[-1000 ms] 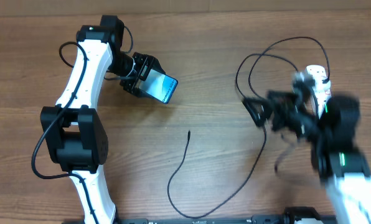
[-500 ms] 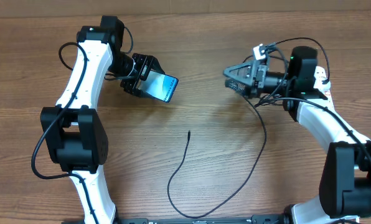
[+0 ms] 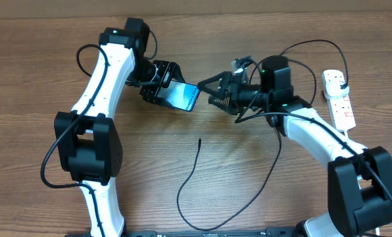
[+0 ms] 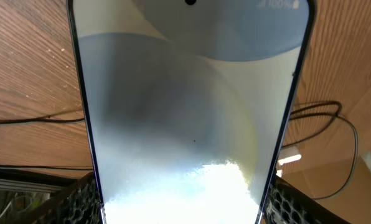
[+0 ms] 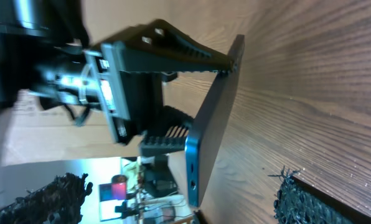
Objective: Plug charger to phone and switch on socket
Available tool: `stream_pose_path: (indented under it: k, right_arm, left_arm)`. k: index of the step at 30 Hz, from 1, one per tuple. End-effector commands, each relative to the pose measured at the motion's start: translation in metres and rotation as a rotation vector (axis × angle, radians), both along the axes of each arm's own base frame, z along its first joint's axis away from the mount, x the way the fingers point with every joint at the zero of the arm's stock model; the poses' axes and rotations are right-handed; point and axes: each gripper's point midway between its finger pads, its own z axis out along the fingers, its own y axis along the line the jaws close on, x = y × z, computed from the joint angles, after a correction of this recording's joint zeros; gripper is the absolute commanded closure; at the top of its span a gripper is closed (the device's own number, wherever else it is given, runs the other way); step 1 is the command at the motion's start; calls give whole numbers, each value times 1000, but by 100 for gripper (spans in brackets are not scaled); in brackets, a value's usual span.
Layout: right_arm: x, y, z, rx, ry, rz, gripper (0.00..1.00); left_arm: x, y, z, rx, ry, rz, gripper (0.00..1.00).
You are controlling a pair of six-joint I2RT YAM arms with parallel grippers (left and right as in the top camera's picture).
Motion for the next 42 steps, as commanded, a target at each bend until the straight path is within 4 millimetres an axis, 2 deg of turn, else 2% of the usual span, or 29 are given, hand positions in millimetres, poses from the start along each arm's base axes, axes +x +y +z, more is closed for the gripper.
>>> stream_pose_path:
  k: [1, 5, 11, 18, 20, 26, 32, 42]
  right_arm:
    - [6, 8, -12, -81, -14, -57, 0]
    - [4, 9, -29, -151, 21, -92, 0]
    - [2, 11, -35, -190, 3, -94, 0]
    - [0, 15, -37, -209, -10, -91, 1]
    - [-1, 16, -37, -209, -10, -89, 7]
    - [-1, 16, -37, -209, -11, -88, 15]
    - [-1, 16, -37, -209, -11, -89, 37]
    - [-1, 16, -37, -210, -11, -89, 44]
  left_arm:
    - [2, -6, 8, 15, 4, 36, 96]
    - [1, -4, 4, 59, 13, 53, 96]
    - [-2, 7, -5, 169, 40, 95, 96]
    - [-8, -8, -5, 178, 58, 105, 96]
    - [-7, -13, -5, 171, 46, 95, 96]
    - [-10, -23, -5, 172, 54, 98, 96]
    - [-14, -33, -4, 157, 62, 92, 96]
    - [-19, -53, 0, 119, 73, 82, 96]
